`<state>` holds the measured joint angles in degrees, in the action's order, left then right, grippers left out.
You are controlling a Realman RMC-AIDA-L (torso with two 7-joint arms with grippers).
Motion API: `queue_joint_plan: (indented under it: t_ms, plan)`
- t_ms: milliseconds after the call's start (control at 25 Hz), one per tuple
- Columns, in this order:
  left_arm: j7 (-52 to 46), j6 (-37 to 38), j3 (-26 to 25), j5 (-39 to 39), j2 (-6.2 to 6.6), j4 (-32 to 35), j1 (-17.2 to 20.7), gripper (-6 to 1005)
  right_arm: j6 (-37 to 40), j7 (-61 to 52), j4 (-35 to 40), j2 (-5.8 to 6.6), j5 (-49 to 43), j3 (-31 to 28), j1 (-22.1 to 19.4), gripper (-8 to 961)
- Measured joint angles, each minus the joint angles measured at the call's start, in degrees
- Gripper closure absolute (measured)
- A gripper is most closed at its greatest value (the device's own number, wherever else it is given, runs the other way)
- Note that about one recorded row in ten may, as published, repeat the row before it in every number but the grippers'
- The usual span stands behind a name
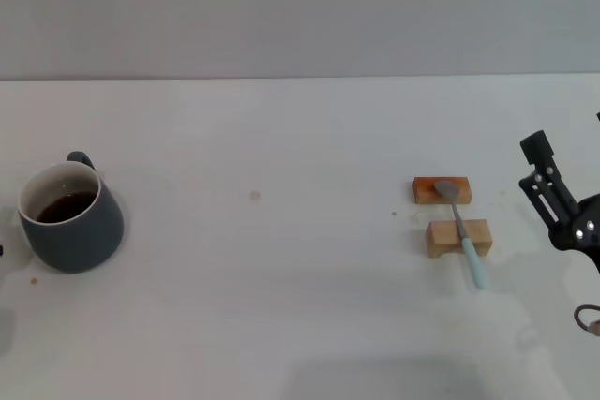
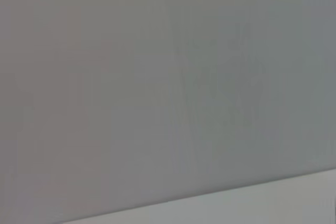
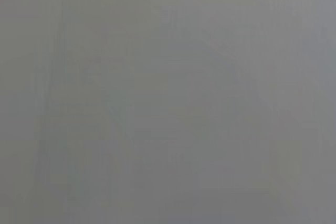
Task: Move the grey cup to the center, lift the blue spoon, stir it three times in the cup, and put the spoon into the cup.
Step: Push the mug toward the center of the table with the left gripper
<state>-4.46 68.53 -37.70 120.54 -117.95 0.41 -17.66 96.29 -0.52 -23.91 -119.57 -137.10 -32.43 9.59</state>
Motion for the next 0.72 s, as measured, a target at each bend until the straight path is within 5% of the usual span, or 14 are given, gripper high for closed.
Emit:
queue_joint_plan:
  t_ms: [720]
  plan:
    - [2.91, -0.36, 9.31, 0.14, -0.14, -1.16, -1.42, 1000, 0.35, 0.00, -1.33, -0.02, -0.05, 0.45, -0.37, 134]
